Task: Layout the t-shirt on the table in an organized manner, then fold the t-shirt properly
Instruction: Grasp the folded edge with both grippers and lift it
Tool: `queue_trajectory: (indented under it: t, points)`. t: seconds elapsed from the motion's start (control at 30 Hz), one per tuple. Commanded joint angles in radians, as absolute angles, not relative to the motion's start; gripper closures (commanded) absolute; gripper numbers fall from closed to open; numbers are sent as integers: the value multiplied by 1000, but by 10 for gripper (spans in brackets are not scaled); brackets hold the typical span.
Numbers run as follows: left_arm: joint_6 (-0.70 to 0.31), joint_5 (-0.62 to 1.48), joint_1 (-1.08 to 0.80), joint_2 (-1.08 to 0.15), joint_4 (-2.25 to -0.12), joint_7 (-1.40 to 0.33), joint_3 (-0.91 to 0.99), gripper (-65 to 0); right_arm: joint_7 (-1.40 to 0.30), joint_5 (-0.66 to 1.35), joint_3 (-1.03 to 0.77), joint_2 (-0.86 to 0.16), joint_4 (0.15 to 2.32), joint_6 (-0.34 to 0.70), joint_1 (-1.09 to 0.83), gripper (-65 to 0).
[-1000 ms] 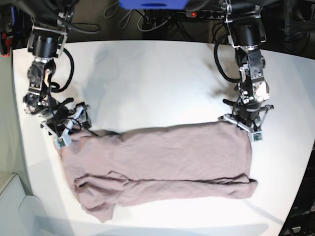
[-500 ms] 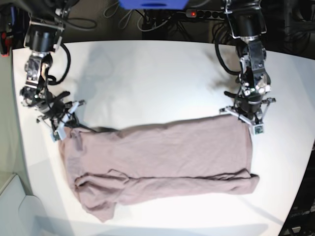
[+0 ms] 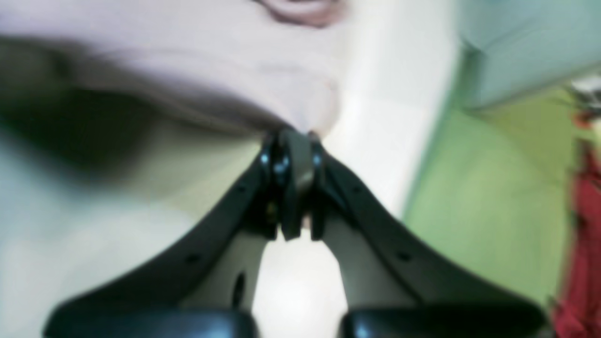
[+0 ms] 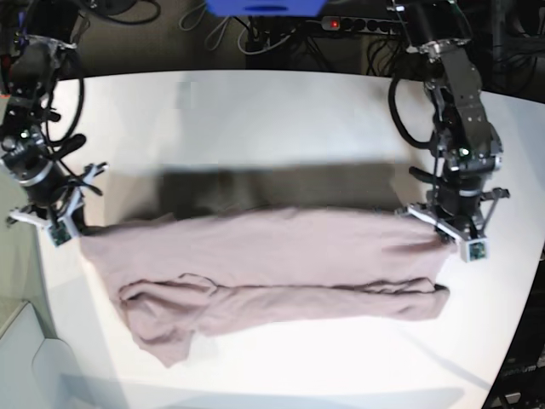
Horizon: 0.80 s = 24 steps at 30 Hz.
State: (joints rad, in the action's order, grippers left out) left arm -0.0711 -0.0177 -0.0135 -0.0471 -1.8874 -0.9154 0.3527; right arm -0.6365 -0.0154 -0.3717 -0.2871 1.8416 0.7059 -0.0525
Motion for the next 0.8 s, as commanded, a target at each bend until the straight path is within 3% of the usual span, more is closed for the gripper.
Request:
queue_trajectory:
  t: [0.0,0.2,0.53,0.77]
  points:
    - [-62,-24,2,-53,-1929,-918,354,-1,-619,2,-395,-302,1886,698,-31,0]
    - [-62,-22,73,-94,-1910,-977,354,-1,-638,2,-406,-354,1877,698,42,0]
    - [-62,-30,302,-119,-1354,-966,343,-1,-631,1,-200,-395,1336,698,312,0]
    - [-62,-25,372,-157,-1121,-937,288,-1,-633,-1,-168,-367,1213,698,360,0]
